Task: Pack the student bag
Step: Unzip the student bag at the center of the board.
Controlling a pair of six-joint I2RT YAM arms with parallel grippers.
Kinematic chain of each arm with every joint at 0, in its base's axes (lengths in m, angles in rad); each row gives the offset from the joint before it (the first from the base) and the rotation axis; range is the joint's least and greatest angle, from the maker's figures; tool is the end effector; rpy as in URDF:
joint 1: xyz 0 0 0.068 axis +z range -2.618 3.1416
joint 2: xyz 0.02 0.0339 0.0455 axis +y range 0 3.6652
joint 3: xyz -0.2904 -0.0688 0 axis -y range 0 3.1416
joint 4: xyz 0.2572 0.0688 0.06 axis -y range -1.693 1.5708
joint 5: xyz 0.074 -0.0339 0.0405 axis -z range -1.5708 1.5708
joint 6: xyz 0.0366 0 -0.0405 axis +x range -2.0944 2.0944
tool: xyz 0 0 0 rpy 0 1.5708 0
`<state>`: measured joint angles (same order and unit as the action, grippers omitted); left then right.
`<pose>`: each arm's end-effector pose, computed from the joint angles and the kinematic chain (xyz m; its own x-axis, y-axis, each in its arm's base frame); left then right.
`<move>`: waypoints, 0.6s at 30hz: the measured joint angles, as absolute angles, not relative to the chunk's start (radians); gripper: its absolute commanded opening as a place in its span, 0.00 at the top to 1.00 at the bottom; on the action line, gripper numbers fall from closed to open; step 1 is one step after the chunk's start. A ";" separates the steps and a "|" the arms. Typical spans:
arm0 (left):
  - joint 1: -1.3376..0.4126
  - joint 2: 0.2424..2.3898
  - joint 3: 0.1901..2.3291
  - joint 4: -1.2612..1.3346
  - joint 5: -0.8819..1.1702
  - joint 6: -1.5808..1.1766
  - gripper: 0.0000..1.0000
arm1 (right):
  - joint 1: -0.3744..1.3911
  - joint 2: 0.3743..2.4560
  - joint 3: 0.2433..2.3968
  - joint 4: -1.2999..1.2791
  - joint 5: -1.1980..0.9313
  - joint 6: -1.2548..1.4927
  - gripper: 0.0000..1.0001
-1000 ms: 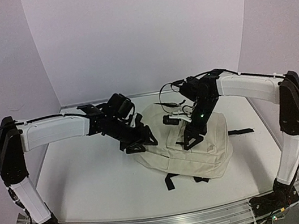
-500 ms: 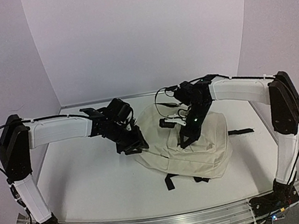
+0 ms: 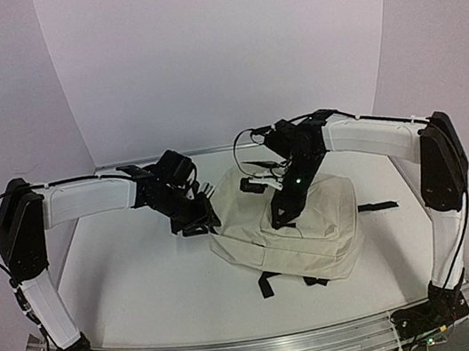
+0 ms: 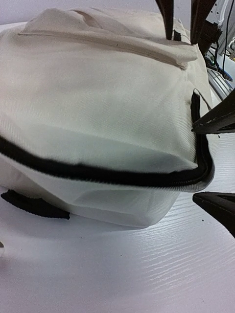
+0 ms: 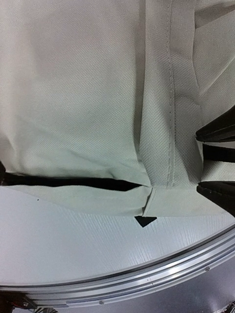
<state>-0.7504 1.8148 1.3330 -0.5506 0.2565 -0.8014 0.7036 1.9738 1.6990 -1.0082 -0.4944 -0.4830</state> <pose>0.2877 -0.2809 0.2354 -0.9790 -0.0372 -0.2003 0.0740 0.8510 -0.5199 0.3150 0.2901 0.2667 -0.3353 -0.8207 -0.4627 -0.9349 0.2291 0.2711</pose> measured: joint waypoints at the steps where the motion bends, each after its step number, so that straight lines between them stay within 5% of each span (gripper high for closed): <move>1: -0.755 1.807 1.333 -0.550 0.257 -0.800 0.55 | 0.703 1.976 1.696 -1.010 -0.487 -0.489 0.70; 14: -0.845 1.723 1.313 -0.509 0.234 -0.721 0.54 | 0.639 1.981 1.677 -1.062 -0.450 -0.555 0.87; 18: -0.883 1.712 1.277 -0.471 0.231 -0.677 0.52 | 0.619 1.982 1.697 -1.081 -0.466 -0.560 1.00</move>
